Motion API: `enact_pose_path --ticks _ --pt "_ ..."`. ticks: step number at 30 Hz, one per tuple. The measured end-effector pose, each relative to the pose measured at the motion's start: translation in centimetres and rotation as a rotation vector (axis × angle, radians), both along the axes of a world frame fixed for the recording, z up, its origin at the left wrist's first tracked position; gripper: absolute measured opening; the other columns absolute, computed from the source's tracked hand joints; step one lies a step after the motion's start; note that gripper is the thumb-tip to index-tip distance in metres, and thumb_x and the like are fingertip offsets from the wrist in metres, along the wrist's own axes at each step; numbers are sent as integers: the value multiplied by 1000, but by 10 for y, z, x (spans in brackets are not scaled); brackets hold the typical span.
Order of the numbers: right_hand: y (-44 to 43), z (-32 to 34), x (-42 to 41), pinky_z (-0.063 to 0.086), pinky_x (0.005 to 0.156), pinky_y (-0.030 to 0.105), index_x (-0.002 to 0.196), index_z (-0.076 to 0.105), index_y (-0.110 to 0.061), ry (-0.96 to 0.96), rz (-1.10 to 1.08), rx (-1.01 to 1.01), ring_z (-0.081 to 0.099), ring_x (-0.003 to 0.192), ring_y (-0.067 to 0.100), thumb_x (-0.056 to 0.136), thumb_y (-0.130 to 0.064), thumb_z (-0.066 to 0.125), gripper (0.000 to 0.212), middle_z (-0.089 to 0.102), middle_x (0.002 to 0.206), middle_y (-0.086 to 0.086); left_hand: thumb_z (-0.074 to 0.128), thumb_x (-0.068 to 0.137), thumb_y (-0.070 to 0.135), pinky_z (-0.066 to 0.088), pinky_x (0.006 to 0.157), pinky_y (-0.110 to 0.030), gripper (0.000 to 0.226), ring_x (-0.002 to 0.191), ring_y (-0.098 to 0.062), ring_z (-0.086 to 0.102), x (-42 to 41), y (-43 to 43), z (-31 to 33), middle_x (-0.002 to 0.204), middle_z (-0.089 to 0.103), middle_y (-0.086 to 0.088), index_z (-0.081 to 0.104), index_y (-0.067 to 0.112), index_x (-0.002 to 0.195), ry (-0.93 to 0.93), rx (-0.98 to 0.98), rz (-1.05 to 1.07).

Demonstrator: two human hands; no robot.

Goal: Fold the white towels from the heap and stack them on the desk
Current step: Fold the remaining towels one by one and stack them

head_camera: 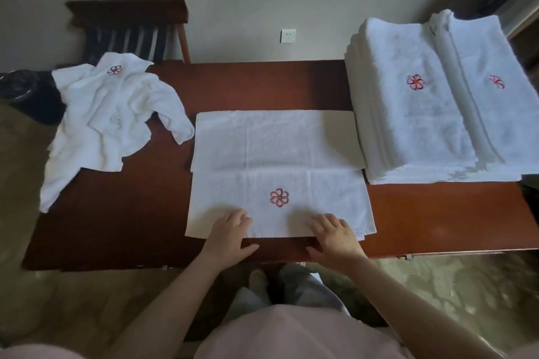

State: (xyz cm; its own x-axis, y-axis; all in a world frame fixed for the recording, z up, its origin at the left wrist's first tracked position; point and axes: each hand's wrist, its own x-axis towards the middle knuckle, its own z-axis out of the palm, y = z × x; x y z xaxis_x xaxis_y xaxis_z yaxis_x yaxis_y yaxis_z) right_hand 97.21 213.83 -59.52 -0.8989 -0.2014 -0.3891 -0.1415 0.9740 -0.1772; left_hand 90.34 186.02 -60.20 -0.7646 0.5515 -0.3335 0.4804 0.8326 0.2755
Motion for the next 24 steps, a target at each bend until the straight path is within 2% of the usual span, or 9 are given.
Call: enact_pose_path --ticks 2,6,9,11,14,16,20,24 --pt "-3 5 -1 32 107 35 138 42 -23 20 -5 30 35 131 21 92 -43 45 50 39 144 -1 58 86 54 39 100 -35 61 128 -21 38 1 -5 0 144 37 -1 47 19 135 1 -24 -24" --pt "-5 17 -14 39 95 32 133 48 -19 57 -16 96 44 118 21 92 -16 41 42 45 136 0 60 91 34 40 101 -34 46 127 -22 40 1 -10 1 140 44 -4 53 14 131 23 20 47" --pt "-3 18 -21 41 90 32 134 45 -16 59 2 166 46 111 23 87 0 40 50 45 133 3 62 87 12 50 84 -33 24 108 -25 54 -1 -15 1 118 57 -9 65 6 111 107 30 59" --pt "0 18 -20 42 88 32 131 46 -15 51 -3 199 47 108 24 83 5 42 52 47 127 4 59 85 0 50 74 -31 20 96 -24 56 -5 -18 2 106 59 -8 65 5 103 144 -9 41" --pt "12 22 -18 43 84 31 117 52 -16 77 -106 257 48 102 22 79 6 45 44 50 119 4 42 86 -5 36 68 -26 25 86 -17 46 -15 -21 6 96 50 -4 58 8 100 132 -92 25" --pt "19 25 -19 44 81 30 109 56 -15 127 -173 263 48 99 21 82 2 46 33 52 114 3 40 86 -2 29 62 -24 21 75 -13 40 -26 -22 13 86 42 2 55 10 94 123 -125 20" --pt "28 41 -43 42 73 32 99 60 -14 276 -295 179 50 98 22 88 -14 49 16 58 103 2 48 88 8 36 60 -27 9 71 -19 50 -62 -21 34 82 50 0 57 9 91 184 -36 69" --pt "41 60 -87 34 62 29 97 60 -10 412 -444 32 50 96 25 89 -13 52 11 62 99 5 50 87 7 41 65 -34 12 80 -29 58 -109 -13 61 92 59 -7 59 7 95 283 31 121"
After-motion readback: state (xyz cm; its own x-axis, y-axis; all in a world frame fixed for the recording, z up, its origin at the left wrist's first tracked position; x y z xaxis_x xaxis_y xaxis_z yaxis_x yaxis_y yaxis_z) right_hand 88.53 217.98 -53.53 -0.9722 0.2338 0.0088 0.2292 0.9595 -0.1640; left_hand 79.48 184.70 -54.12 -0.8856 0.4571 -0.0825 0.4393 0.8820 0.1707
